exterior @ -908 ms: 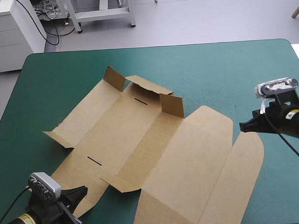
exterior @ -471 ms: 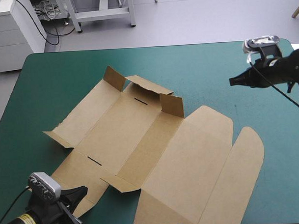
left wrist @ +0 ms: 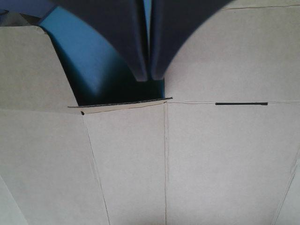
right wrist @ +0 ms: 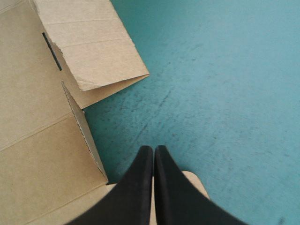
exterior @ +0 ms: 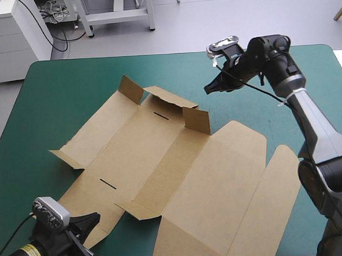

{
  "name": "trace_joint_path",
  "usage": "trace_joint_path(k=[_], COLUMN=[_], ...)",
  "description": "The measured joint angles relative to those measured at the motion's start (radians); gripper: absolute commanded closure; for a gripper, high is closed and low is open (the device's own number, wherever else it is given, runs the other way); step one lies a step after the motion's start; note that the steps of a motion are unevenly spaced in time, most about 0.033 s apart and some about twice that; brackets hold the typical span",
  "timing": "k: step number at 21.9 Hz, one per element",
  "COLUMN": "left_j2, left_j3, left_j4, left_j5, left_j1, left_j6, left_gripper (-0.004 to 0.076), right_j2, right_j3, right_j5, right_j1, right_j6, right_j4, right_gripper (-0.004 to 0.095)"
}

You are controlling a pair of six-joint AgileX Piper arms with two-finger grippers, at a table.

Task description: Fold the box

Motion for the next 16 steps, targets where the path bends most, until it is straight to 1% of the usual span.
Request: trace_joint_path(k=[2,8,10,12,14,15,16], left_j2=[0.000,0.000,0.000,0.000,0.000,0.000,0.000], left_j3=[0.000,0.000,0.000,0.000,0.000,0.000,0.000], left_j4=[0.000,0.000,0.000,0.000,0.000,0.000,0.000], left_j5=[0.000,0.000,0.000,0.000,0.000,0.000,0.000], left_j1=[0.000,0.000,0.000,0.000,0.000,0.000,0.000], left_j6=[0.000,0.000,0.000,0.000,0.000,0.000,0.000], left_gripper=[0.0732,0.0731,0.0731,0.0731,0.0732,0.0731,0.0732], right_j2=[0.045,0.082,0.085,0.085,0.085,0.085,0.085], right_j3=[-0.018,-0.026,-0.026,-0.026,-0.026,-0.026,-0.026], right_j5=[0.000,0.000,0.000,0.000,0.000,0.000,0.000], right_j1=[0.041,0.111,0.120,0.120,0.120,0.120,0.120], right_j6=[-0.006,-0.045,-0.057,-0.063,-0.064,-0.064,-0.064], right_j4=[0.001,0.002,0.002,0.002,0.002,0.002,0.002], right_gripper=[0.0907,0.0906,0.0905,0.0883,0.0781,0.0675,0.0594])
